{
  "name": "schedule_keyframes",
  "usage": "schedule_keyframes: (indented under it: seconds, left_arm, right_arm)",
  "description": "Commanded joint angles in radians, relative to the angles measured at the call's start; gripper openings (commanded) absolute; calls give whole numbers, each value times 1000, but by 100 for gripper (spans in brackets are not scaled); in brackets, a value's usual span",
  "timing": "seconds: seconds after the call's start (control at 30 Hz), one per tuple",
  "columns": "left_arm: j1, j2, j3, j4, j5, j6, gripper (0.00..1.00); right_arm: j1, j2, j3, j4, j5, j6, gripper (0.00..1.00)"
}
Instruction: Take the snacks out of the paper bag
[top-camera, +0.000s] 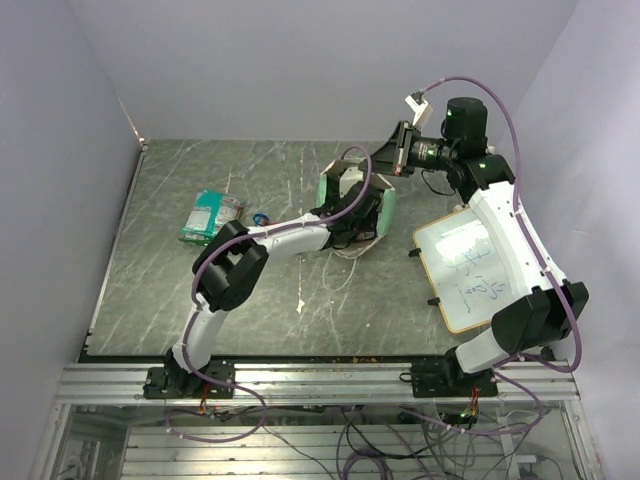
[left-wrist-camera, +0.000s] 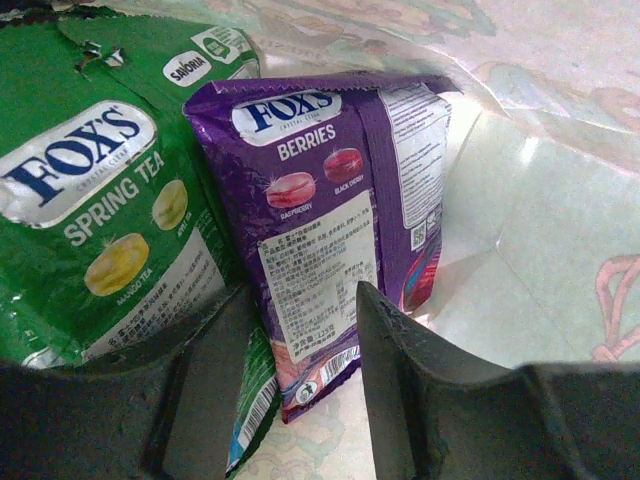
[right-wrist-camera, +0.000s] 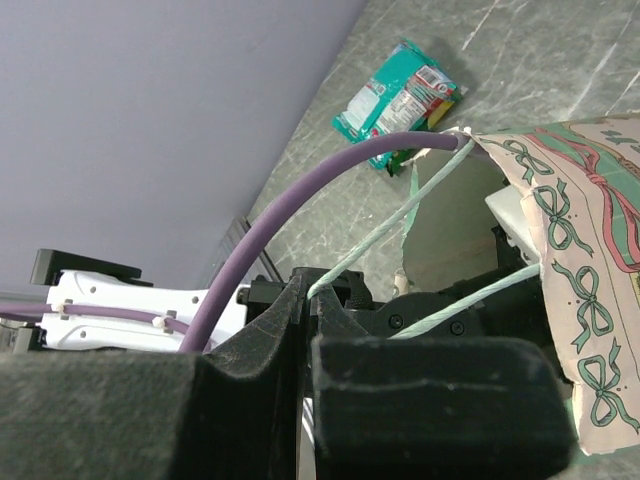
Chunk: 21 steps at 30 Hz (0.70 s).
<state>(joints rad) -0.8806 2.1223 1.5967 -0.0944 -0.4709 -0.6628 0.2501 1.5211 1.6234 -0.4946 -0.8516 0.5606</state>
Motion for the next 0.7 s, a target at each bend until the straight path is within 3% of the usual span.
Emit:
schedule_keyframes:
  seconds: [0.0, 0.23, 0.37, 0.53, 0.67]
  left_arm:
    - [21, 44, 21, 44, 72, 4, 57]
    - [29, 83, 0, 153, 130, 3, 54]
    - [32, 96, 35, 140, 140, 42, 43]
    - [50, 46, 1, 174, 157, 45, 10]
    - [54, -4, -27, 198, 173, 57, 7]
  right_arm:
    - [11, -5, 57, -6, -34, -4, 0]
    - [13, 14, 85, -52, -35, -24, 0]
    - [13, 11, 79, -49, -30, -25, 0]
    - [13, 5, 70, -42, -20, -26, 0]
    - [14, 1, 64, -36, -10, -27, 0]
